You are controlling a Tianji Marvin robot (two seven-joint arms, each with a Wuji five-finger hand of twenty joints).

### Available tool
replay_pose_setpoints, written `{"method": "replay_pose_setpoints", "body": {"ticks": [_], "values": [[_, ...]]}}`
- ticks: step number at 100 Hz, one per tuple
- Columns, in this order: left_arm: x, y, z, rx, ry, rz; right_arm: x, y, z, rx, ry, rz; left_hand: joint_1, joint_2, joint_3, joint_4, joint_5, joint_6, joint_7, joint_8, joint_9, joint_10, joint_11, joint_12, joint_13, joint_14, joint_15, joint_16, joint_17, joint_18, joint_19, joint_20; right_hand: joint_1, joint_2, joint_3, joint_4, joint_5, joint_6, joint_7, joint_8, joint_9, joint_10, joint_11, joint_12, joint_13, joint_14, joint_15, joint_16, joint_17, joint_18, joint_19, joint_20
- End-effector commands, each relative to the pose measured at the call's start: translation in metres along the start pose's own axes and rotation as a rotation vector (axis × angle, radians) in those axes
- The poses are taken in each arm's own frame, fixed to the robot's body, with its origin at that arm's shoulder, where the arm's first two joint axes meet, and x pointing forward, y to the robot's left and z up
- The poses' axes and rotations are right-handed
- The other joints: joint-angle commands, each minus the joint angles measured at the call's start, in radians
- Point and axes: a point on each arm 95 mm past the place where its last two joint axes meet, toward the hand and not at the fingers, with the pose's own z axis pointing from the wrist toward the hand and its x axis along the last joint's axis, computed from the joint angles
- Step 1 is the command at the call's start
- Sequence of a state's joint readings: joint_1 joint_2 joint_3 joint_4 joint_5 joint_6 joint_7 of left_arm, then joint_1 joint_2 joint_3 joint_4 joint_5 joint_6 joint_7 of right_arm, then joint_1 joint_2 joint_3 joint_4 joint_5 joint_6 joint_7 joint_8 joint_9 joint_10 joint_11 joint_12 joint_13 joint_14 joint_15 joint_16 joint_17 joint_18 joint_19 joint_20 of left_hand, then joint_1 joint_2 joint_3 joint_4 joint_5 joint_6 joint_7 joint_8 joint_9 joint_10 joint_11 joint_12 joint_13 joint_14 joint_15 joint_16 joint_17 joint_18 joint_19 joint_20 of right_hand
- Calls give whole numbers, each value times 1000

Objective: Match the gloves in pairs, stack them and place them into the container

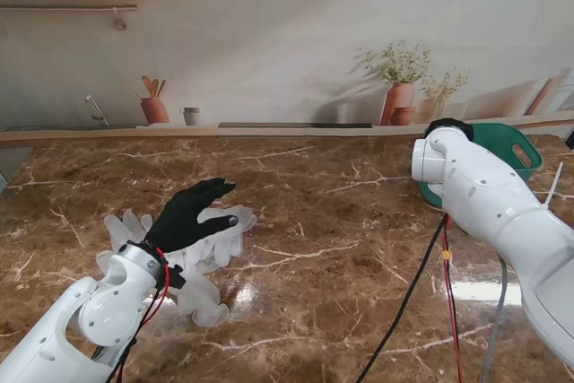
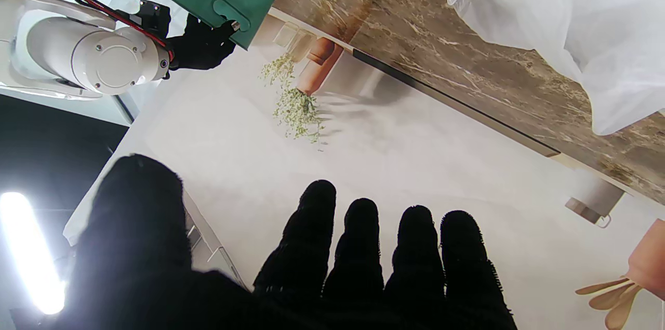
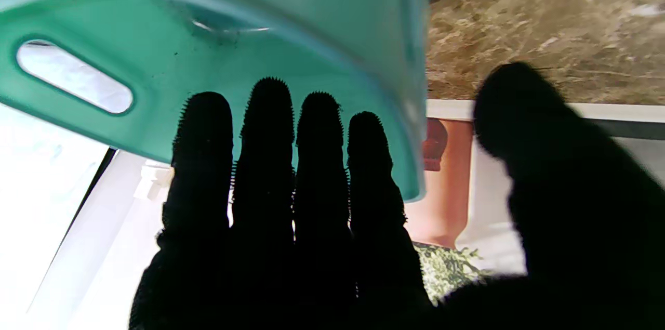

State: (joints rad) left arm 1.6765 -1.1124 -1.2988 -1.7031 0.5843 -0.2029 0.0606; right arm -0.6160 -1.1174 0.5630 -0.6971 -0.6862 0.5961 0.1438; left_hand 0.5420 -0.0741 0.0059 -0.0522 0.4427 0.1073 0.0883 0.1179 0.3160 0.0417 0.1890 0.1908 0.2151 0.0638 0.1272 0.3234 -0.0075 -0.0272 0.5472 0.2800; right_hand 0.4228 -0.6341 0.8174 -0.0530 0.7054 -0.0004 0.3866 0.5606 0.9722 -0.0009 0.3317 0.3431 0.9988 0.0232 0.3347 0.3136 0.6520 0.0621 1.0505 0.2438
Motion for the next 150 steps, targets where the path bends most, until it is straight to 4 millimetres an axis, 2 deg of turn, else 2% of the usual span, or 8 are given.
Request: {"method": "replay_pose_setpoints", "body": {"ticks": [1, 12, 17, 19, 24, 50, 120, 150], "values": [[-2, 4, -2, -7, -8, -2, 10, -3, 0, 7, 33, 15, -1, 22, -27, 32, 11, -7, 17, 9, -27, -18, -17, -12, -36, -43, -19, -11, -11, -31, -31, -10, 20, -46, 171, -59, 30, -18, 17, -16, 43, -27, 22, 21, 51, -5, 19, 32, 28, 20, 50, 7], [-2, 4, -2, -9, -7, -2, 16, -10, 0, -7, 69, 29, 1, 23, -27, 32, 17, -10, 22, 13, -27, -19, -16, -12, -37, -44, -19, -11, -11, -30, -33, -11, 65, -52, 294, -74, 80, -54, 38, -29, 103, -45, 29, 26, 102, -13, 38, 46, 69, 25, 80, 17], [-2, 5, -2, -10, -8, -2, 19, -13, 0, -6, 88, 33, 2, 22, -27, 32, 20, -12, 24, 15, -27, -18, -16, -11, -36, -44, -18, -10, -12, -30, -35, -12, 98, -63, 328, -134, 102, -75, 63, -62, 133, -53, 31, 55, 123, -18, 48, 55, 84, 26, 96, 19], [-3, 5, -2, -10, -8, -3, 20, -13, 0, -6, 96, 33, 3, 23, -27, 32, 20, -13, 24, 15, -27, -17, -16, -11, -37, -44, -18, -10, -12, -30, -35, -12, 141, -73, 342, -184, 99, -93, 147, -149, 163, -57, 8, 92, 137, -21, 57, 64, 94, 29, 109, 21], [-3, 5, -2, -9, -8, -3, 22, -15, -1, -7, 122, 30, 3, 24, -27, 32, 18, -15, 24, 16, -29, -17, -17, -12, -38, -42, -19, -10, -11, -30, -36, -13, 215, -56, 335, -210, 96, -117, 212, -200, 193, -67, -7, 110, 151, -28, 65, 71, 103, 26, 119, 25], [-4, 4, -2, 0, -4, -2, 37, -20, -16, -68, 299, -5, 7, 24, -27, 32, 20, -16, 27, 21, -30, -16, -17, -12, -40, -42, -19, -11, -12, -30, -47, -18, 379, -86, 381, -195, 182, -167, 258, -211, 270, -98, -5, 142, 195, -37, 100, 112, 140, 5, 149, 41], [-3, -2, -11, 17, 7, 26, 80, -47, -143, -352, 772, 126, 7, 28, -29, 31, 21, -20, 24, 25, -31, -18, -21, -14, -41, -45, -23, -12, -10, -30, -68, -28, 366, -139, 429, -207, 286, -227, 345, -225, 363, -121, 43, 166, 270, -40, 176, 98, 228, -8, 208, 35], [-2, -3, -11, 19, 19, 32, 95, -70, -164, -411, 886, 78, 8, 29, -28, 31, 22, -18, 24, 26, -29, -18, -20, -14, -41, -45, -22, -11, -9, -30, -68, -27, 360, -147, 440, -211, 290, -233, 354, -240, 367, -127, 43, 162, 273, -46, 185, 90, 235, -13, 212, 29]]}}
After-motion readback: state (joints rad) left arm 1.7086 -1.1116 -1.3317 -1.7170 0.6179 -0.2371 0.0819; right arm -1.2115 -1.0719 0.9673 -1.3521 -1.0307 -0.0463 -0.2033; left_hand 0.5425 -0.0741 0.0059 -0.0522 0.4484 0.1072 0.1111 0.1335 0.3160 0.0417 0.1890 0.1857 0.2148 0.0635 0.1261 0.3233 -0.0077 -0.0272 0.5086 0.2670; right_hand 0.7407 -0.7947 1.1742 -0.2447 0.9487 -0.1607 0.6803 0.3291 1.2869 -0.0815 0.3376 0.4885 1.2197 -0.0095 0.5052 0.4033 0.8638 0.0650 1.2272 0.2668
